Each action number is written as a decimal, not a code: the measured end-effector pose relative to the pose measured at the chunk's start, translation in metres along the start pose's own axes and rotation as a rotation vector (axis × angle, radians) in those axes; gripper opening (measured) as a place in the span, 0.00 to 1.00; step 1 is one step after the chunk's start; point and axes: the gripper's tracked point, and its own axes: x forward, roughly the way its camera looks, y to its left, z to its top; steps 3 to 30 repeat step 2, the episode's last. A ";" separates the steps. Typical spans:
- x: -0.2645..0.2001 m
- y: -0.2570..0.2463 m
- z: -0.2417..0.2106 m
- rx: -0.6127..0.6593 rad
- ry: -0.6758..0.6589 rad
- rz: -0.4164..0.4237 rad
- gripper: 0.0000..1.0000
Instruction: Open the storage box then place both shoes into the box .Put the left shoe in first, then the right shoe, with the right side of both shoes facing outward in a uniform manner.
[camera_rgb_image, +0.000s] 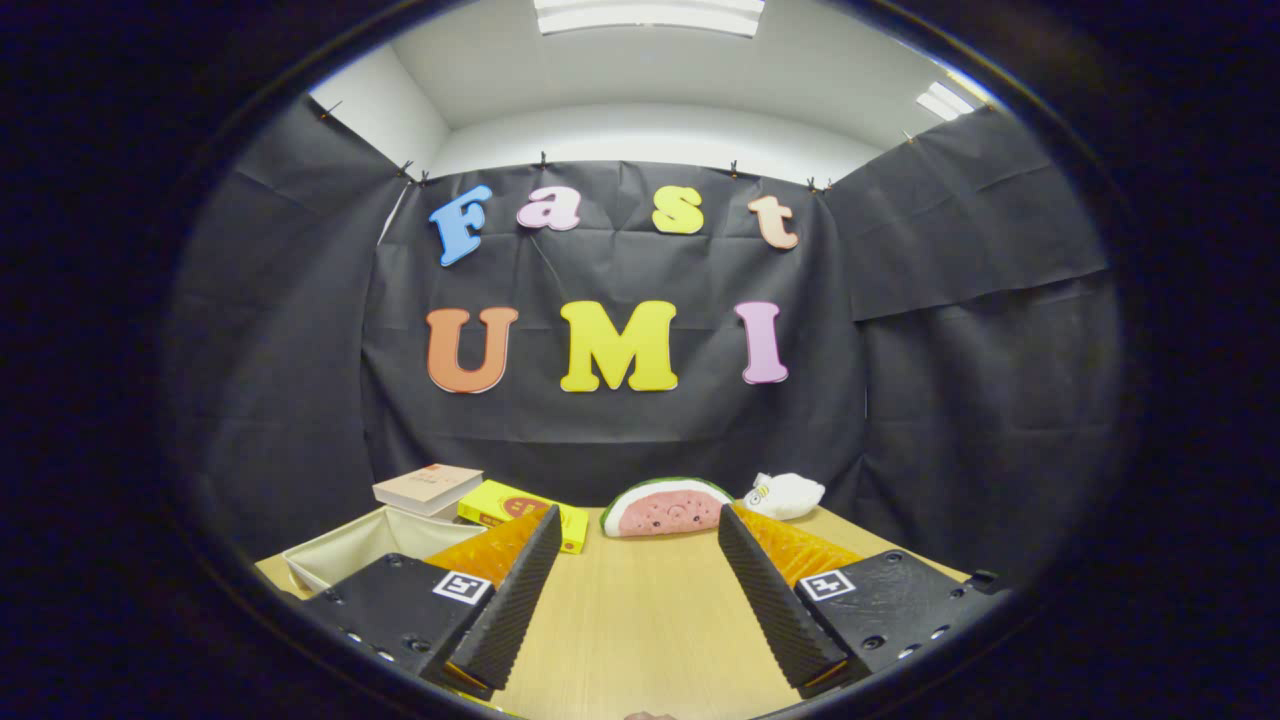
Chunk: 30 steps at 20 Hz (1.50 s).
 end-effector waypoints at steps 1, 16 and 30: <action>0.000 0.000 -0.001 0.003 0.007 0.002 0.96; 0.001 0.000 -0.001 0.005 0.011 0.004 0.96; 0.001 0.000 -0.001 0.005 0.011 0.004 0.96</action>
